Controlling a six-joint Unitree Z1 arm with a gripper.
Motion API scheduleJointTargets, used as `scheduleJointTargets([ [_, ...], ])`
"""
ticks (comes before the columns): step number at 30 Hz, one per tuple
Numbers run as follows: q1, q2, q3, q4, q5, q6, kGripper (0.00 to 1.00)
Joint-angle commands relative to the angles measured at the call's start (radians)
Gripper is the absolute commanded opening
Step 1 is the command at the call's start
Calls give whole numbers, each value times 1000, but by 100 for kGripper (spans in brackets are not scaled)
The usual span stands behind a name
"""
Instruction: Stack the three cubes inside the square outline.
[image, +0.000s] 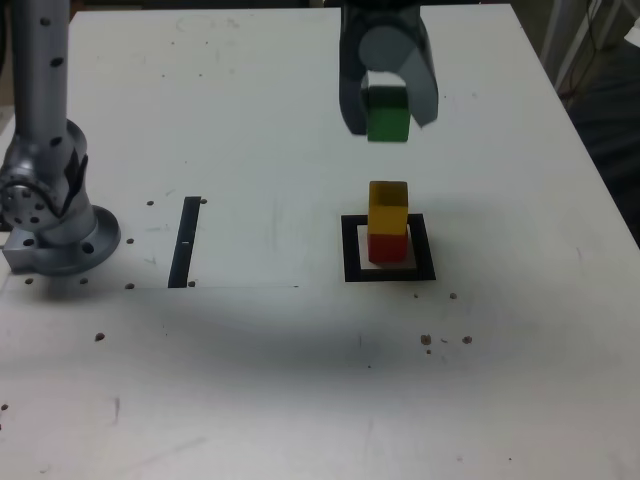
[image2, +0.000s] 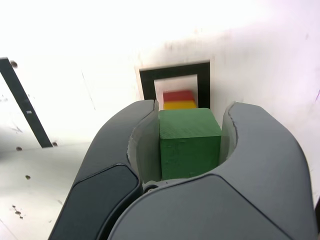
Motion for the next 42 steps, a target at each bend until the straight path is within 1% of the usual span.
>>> scheduleJointTargets([
  [1,-18,-6,4,-5,-1,-14,34],
  [10,-69,2,26,-18,-6,-56,34],
  [17,-73,24,42,-32,-10,-60,34],
  [36,-73,57,105,-121,-35,-59,35],
  [37,-73,57,111,-126,-35,-59,37],
  [38,-73,57,118,-131,-36,-58,42],
  [40,-73,56,131,-141,-36,-56,56],
  [42,-73,54,142,-151,-36,-53,74],
])
